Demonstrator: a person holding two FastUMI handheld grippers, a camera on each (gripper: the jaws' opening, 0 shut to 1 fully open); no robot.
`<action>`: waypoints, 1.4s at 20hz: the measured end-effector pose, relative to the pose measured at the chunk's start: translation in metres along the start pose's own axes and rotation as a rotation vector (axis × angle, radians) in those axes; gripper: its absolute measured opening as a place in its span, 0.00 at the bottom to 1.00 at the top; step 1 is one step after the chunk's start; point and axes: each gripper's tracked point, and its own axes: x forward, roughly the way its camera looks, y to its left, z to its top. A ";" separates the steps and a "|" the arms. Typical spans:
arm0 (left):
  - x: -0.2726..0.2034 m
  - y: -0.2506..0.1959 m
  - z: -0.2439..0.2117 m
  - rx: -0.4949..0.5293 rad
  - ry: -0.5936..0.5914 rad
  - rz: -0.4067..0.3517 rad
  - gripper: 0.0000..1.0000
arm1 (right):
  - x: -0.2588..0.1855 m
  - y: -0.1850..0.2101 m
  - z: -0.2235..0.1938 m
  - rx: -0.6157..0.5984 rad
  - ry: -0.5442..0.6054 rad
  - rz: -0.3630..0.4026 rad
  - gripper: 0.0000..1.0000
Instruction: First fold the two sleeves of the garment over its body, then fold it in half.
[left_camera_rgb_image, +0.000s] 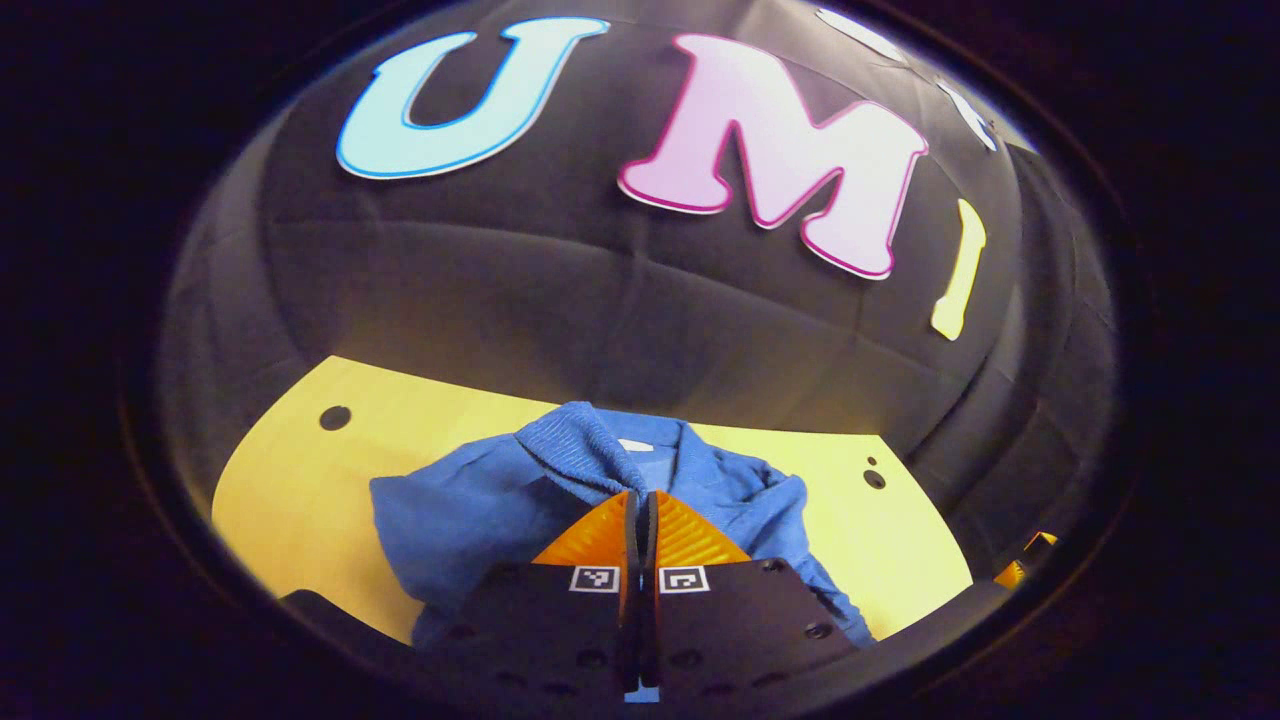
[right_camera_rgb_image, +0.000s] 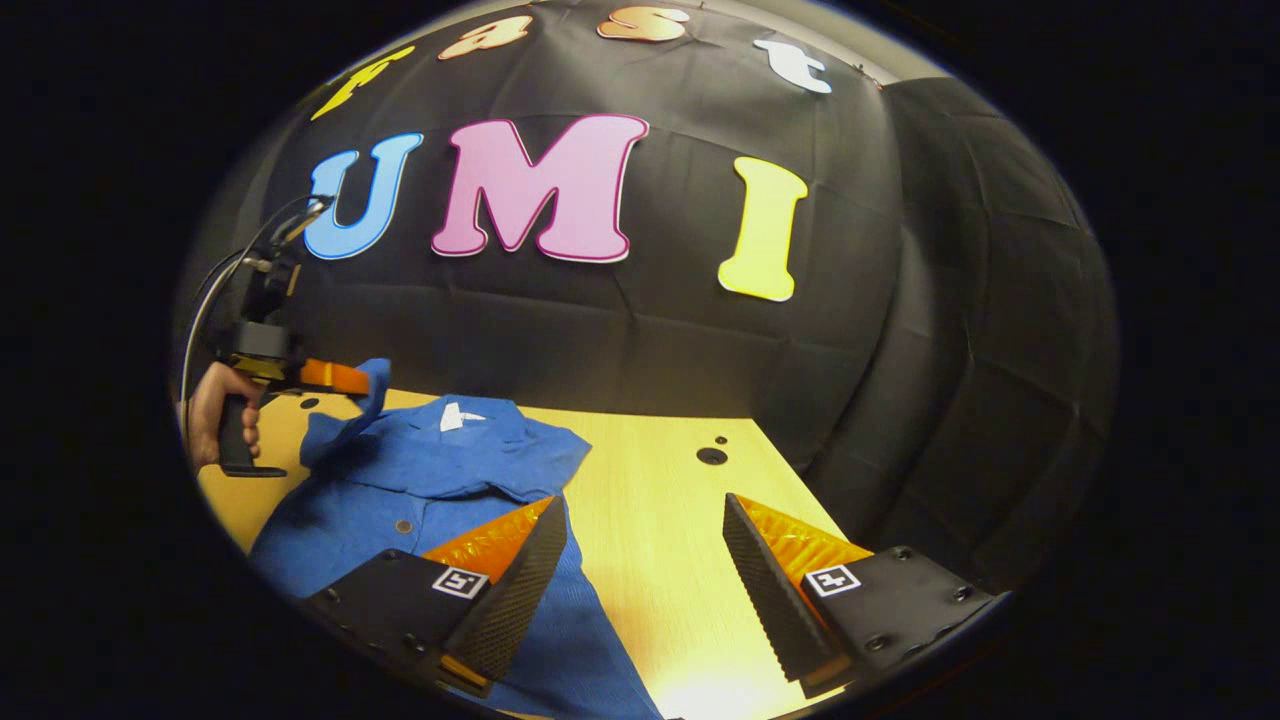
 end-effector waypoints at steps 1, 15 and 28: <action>0.013 -0.025 -0.002 0.014 0.002 -0.027 0.00 | -0.002 -0.006 -0.007 -0.001 0.013 -0.010 0.99; -0.035 -0.103 -0.073 0.190 0.089 -0.084 0.83 | -0.030 -0.015 -0.093 0.050 0.179 -0.001 0.99; -0.279 0.152 -0.285 0.153 0.459 0.375 0.83 | -0.062 0.016 -0.220 0.010 0.577 0.018 1.00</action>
